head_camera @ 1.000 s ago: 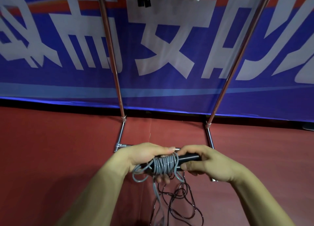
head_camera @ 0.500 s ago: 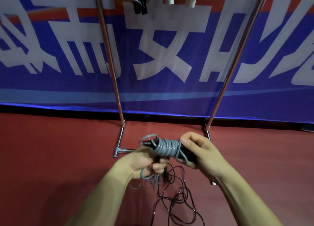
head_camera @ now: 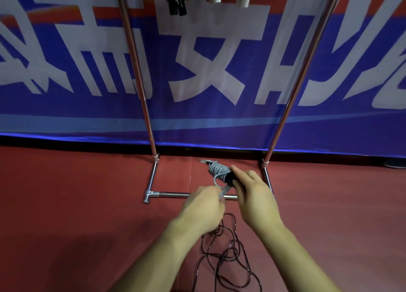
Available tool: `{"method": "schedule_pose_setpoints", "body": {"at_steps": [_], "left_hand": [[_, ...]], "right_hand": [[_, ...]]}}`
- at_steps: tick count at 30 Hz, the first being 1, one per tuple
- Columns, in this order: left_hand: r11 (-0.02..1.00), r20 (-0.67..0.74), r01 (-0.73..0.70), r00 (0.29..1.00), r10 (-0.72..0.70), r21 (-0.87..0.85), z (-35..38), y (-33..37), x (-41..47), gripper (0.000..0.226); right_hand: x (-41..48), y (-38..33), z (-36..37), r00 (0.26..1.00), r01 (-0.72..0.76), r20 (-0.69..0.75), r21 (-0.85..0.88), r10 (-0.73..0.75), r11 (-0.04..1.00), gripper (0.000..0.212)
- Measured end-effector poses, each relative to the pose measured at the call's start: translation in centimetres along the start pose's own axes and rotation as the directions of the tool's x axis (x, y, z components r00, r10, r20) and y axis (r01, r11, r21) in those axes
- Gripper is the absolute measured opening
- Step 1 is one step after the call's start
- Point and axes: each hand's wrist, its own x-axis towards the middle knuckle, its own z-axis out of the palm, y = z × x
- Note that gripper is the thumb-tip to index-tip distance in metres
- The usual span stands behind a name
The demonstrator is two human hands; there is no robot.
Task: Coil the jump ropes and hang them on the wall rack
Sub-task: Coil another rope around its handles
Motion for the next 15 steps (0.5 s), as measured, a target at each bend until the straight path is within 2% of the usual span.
{"method": "schedule_pose_setpoints", "body": {"at_steps": [3, 5, 7, 10, 12, 15], "left_hand": [[0.972, -0.086, -0.013, 0.996, 0.034, 0.236, -1.8, 0.3, -0.3, 0.024], [0.958, -0.142, -0.077, 0.983, 0.120, 0.278, -2.9, -0.2, -0.3, 0.028], [0.971, -0.155, -0.158, 0.970, 0.186, 0.178, -3.9, -1.4, -0.1, 0.027], [0.968, -0.071, -0.229, 0.973, 0.222, -0.108, -4.1, -3.3, 0.3, 0.017], [0.941, -0.034, -0.236, 0.971, 0.235, -0.244, -3.8, -3.4, 0.1, 0.015], [0.903, -0.004, -0.179, 0.981, 0.193, -0.392, -3.5, -3.0, 0.0, 0.019]], "right_hand": [[0.1, 0.1, -0.5, 0.998, 0.027, 0.055, -0.063, -0.024, 0.998, 0.037], [0.3, 0.4, -1.3, 0.989, 0.060, 0.134, -0.004, -0.059, 0.998, 0.032], [0.5, 0.7, -2.5, 0.967, 0.044, 0.245, 0.104, -0.068, 0.994, 0.023], [0.8, 0.9, -3.9, 0.903, 0.019, 0.418, 0.195, -0.101, 0.981, 0.014], [0.9, 0.5, -4.5, 0.843, -0.029, 0.523, 0.277, -0.126, 0.960, 0.012], [0.8, -0.1, -5.2, 0.765, -0.198, 0.628, 0.439, -0.142, 0.876, 0.010]]}}
